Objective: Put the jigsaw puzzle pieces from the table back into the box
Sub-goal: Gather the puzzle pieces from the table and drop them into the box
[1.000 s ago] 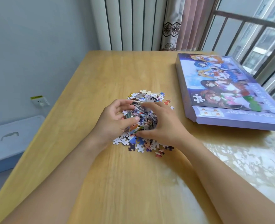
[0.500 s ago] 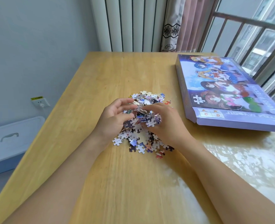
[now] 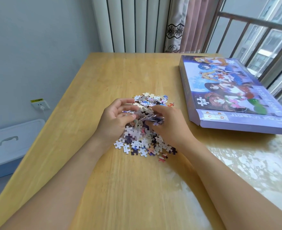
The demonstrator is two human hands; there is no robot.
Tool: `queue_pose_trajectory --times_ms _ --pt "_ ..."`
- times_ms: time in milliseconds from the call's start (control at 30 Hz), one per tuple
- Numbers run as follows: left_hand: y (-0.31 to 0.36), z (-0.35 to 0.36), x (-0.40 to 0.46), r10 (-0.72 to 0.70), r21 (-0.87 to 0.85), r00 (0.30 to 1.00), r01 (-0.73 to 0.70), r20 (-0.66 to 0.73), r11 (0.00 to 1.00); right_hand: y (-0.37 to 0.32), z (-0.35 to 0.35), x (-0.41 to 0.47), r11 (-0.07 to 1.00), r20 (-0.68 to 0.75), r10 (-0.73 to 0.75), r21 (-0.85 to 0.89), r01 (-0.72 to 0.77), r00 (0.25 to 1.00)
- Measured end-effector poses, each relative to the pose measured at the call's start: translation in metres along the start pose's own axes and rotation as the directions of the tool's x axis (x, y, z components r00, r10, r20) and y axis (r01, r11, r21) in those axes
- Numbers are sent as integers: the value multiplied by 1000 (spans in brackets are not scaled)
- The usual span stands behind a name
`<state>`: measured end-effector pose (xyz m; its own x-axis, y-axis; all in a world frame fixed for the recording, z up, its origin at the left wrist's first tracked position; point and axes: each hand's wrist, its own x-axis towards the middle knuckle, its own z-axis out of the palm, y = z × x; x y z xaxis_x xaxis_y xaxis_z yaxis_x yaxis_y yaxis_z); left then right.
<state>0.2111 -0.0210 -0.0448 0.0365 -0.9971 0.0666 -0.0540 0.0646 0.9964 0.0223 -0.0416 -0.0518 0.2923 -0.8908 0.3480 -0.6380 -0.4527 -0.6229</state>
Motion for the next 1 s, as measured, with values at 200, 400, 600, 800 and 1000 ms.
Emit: queue_pose_trajectory --times_ms 200,400,600,800,1000 --pt "-8 2 1 37 91 998 -41 45 995 0 -1 -1 996 4 63 66 -63 998" --pt "-8 6 2 79 112 995 -85 53 990 0 2 2 999 30 39 35 -40 999" --pt "-10 4 6 115 58 987 -108 -115 992 2 -2 2 991 -37 38 130 -33 999" --pt "-19 -2 11 181 140 969 -159 -167 977 -1 -17 2 871 -31 192 465 -156 981" --pt "-18 1 5 275 267 948 -225 -163 937 -11 -22 -8 767 38 276 594 -244 960"
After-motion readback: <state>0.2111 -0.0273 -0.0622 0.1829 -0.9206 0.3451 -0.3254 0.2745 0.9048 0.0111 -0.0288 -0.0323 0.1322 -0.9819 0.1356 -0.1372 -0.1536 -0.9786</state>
